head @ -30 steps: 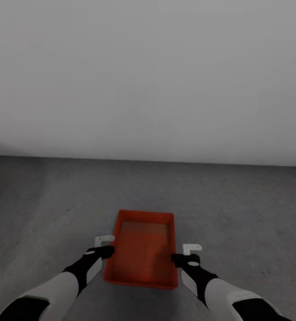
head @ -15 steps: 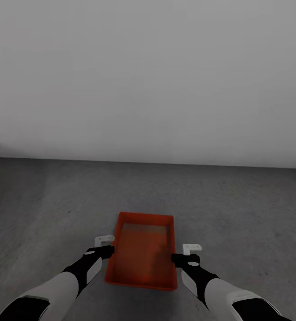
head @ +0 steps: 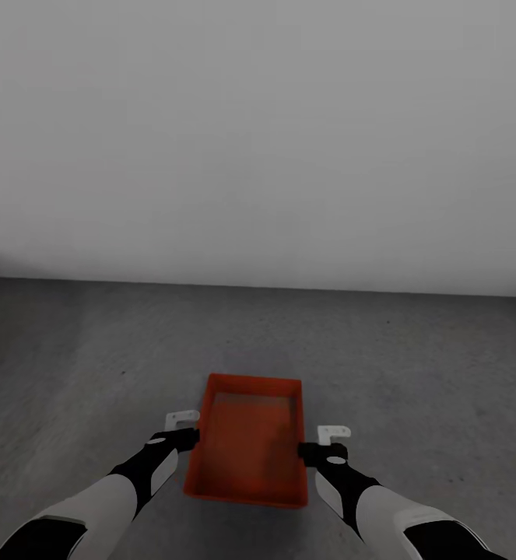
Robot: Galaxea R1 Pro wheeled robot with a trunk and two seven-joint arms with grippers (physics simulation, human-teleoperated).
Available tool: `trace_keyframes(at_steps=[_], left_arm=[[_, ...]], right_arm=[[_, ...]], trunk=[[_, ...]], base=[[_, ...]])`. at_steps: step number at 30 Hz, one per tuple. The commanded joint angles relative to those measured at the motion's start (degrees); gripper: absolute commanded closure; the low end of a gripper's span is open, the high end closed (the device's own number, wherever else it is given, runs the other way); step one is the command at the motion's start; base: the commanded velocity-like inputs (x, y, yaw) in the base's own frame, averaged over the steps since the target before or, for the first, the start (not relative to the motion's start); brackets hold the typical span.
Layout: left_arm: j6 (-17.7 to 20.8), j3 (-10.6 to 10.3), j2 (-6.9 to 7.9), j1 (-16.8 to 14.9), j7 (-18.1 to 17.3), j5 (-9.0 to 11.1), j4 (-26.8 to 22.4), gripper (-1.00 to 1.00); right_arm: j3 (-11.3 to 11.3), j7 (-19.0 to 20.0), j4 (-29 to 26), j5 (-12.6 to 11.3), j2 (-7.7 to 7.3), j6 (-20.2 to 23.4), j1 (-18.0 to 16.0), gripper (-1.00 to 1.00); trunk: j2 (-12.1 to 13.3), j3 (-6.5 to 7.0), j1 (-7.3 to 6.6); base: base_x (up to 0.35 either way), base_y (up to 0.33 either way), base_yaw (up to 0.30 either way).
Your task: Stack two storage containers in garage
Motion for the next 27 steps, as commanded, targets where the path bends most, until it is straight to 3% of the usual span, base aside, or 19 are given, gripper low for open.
trace_keyframes(at_steps=[1, 27], left_arm=[[0.3, -0.5, 0.02, 0.0, 0.3, 0.5, -0.1, -1.0], [0.3, -0.6, 0.02, 0.0, 0.3, 0.5, -0.1, -1.0]], right_arm=[[0.5, -0.2, 0.1, -0.4, 0.0, -0.2, 0.0, -1.0], [0.4, -0.2, 0.0, -0.5, -0.23, -0.2, 0.0, -1.0]], trunk=[[0.4, 0.15, -0.23], [10.8, 4.82, -5.94]], base=[[0.0, 0.0, 0.0], [0.0, 0.0, 0.0]])
